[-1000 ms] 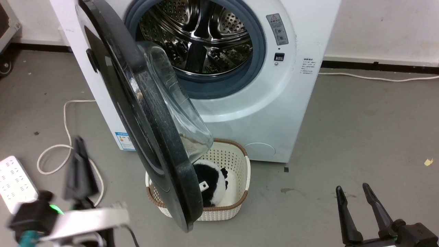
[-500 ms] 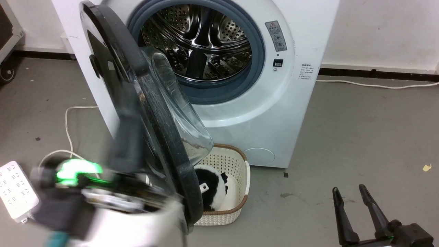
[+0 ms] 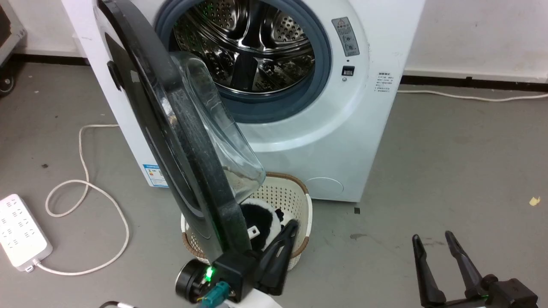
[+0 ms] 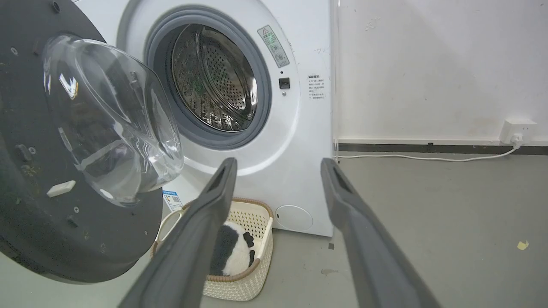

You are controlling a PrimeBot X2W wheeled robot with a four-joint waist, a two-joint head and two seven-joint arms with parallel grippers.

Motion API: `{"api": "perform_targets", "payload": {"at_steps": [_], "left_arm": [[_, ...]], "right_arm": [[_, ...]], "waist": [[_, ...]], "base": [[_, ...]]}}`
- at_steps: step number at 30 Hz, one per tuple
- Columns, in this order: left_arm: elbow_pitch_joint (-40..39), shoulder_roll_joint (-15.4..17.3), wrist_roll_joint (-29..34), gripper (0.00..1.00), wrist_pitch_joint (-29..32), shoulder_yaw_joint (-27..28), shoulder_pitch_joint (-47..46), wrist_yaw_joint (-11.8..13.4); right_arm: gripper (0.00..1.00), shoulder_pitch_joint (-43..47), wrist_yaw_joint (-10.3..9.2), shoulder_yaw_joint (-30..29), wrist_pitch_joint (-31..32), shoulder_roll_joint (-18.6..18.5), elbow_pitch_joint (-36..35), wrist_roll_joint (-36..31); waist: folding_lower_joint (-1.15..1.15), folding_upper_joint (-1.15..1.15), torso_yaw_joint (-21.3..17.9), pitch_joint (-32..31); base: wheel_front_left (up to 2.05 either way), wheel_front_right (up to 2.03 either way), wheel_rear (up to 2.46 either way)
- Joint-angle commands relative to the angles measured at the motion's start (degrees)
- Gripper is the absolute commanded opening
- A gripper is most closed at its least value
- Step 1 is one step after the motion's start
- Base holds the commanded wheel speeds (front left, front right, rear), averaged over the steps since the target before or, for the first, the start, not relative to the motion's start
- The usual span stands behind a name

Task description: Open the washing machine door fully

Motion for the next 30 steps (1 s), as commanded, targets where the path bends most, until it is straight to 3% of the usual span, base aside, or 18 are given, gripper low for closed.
{"api": "perform_targets", "payload": {"at_steps": [1,6,13,21,30], "left_arm": [[2.0,0.2,-0.9,0.0,-0.2,0.4,0.4,0.7],[8.2,0.2,-2.0,0.0,-1.4,3.5,-1.2,3.2],[12.5,1.6,-3.3,0.0,-3.2,6.8,-2.4,3.9],[12.1,4.3,-4.9,0.0,-2.7,9.1,0.4,4.1],[9.7,9.5,-7.0,0.0,-1.1,16.7,1.9,6.8]], "right_arm": [[1.0,-0.7,0.05,0.1,-0.3,0.2,0.2,0.1],[1.0,-1.2,0.05,0.2,-0.3,0.2,0.2,0.5],[1.0,-0.9,0.05,0.2,-0.3,0.2,0.6,0.7],[1.0,0.6,0.05,0.5,-0.3,0.2,1.1,1.3],[1.0,0.4,0.05,1.4,-0.3,0.2,1.5,0.9]], "waist": [[0.0,0.0,-0.3,0.4],[0.0,0.0,-0.2,1.4],[0.0,0.0,1.9,1.5],[0.0,0.0,9.3,-0.4],[0.0,0.0,17.5,-0.5]], "base": [[0.0,0.0,0.0],[0.0,0.0,0.0],[0.0,0.0,0.0],[0.0,0.0,0.0],[0.0,0.0,0.0]]}}
